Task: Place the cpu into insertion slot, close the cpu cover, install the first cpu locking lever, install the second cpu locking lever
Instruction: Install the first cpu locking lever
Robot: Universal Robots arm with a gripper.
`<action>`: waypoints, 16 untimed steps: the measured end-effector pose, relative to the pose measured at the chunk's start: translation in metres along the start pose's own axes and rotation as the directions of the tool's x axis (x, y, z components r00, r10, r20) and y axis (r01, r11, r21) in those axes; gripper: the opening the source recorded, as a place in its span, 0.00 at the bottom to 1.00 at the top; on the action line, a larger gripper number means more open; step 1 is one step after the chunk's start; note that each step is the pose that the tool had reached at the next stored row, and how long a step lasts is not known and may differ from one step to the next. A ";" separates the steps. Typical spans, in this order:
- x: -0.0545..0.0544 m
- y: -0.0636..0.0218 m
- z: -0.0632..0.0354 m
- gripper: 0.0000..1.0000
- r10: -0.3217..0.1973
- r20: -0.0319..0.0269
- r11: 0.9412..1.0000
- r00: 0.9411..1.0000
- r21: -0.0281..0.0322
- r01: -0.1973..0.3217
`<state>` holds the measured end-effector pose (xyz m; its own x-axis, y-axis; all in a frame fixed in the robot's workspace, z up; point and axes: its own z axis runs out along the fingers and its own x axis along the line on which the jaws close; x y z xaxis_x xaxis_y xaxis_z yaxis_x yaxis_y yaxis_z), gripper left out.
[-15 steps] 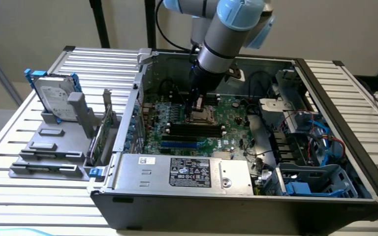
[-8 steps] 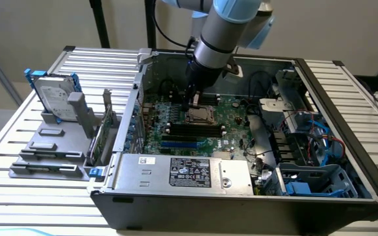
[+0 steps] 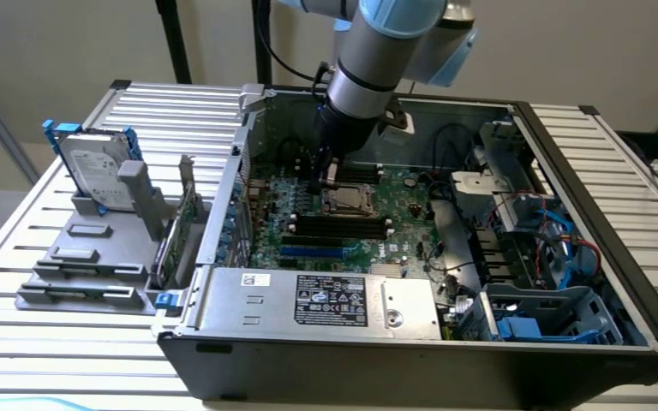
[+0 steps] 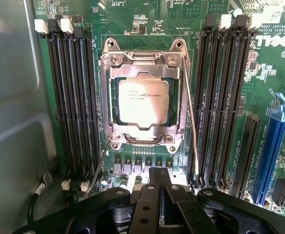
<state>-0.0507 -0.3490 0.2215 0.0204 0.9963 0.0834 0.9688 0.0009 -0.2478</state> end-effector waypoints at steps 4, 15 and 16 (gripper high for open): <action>0.000 -0.0006 0.0001 0.11 0.000 0.000 1.000 1.000 0.000 0.000; -0.001 -0.0164 0.0040 0.11 0.001 -0.006 1.000 1.000 0.000 -0.001; -0.001 -0.0189 0.0045 0.11 0.001 -0.008 1.000 1.000 0.000 -0.001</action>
<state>-0.0701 -0.3491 0.2218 0.0236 0.9956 0.0907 0.9688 -0.0004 -0.2477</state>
